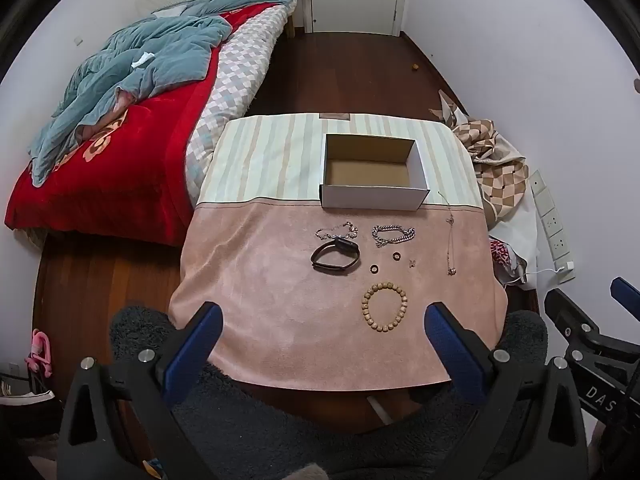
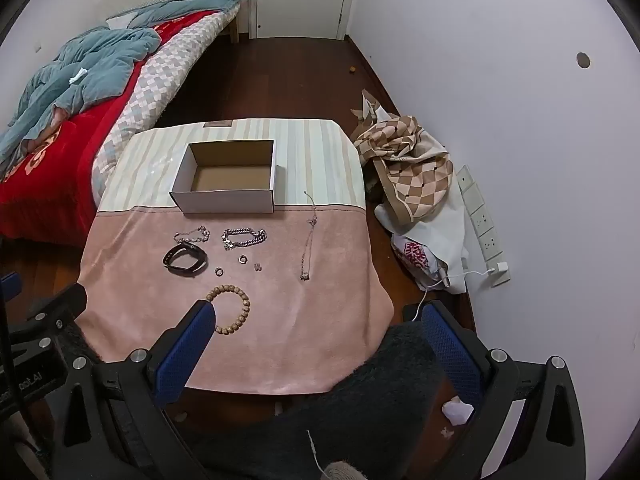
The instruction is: Organize jewelry
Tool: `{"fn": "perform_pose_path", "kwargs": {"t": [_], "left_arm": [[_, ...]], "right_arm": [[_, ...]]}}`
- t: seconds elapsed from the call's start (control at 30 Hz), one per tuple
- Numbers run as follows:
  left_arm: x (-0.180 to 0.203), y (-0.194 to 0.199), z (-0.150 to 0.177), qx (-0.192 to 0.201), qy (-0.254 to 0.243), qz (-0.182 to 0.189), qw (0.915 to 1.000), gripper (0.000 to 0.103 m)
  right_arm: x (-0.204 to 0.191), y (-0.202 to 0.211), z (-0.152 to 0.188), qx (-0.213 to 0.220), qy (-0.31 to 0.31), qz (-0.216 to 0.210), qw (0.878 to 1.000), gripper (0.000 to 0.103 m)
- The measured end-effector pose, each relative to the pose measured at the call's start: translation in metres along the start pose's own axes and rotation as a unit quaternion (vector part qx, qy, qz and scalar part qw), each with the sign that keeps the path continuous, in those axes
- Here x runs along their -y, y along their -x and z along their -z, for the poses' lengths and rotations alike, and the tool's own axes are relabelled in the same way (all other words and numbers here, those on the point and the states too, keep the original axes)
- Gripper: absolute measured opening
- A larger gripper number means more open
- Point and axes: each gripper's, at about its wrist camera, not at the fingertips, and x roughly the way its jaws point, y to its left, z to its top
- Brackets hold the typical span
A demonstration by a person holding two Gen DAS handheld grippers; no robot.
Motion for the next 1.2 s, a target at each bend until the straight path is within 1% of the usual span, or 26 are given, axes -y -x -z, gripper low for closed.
{"fn": "perform_pose_path", "kwargs": {"t": [0.67, 0.77, 0.97, 1.03, 1.2], "left_arm": [[0.001, 0.000, 0.000, 0.005, -0.001, 0.002, 1.0000, 0.103], [0.002, -0.001, 0.005, 0.005, 0.000, 0.004, 1.0000, 0.103], [0.008, 0.001, 0.000, 0.009, -0.001, 0.003, 1.0000, 0.103], [0.007, 0.009, -0.001, 0.012, 0.000, 0.005, 0.9999, 0.103], [0.006, 0.010, -0.003, 0.016, 0.000, 0.006, 0.9999, 0.103]], "right_arm": [[0.000, 0.003, -0.002, 0.005, -0.001, 0.001, 1.000, 0.103], [-0.002, 0.002, 0.000, 0.006, -0.001, 0.002, 1.000, 0.103], [-0.002, 0.006, -0.001, 0.008, 0.000, 0.003, 1.000, 0.103], [-0.002, 0.007, -0.002, 0.009, 0.000, 0.003, 1.000, 0.103], [-0.001, 0.009, -0.002, 0.014, 0.000, 0.003, 1.000, 0.103]]}}
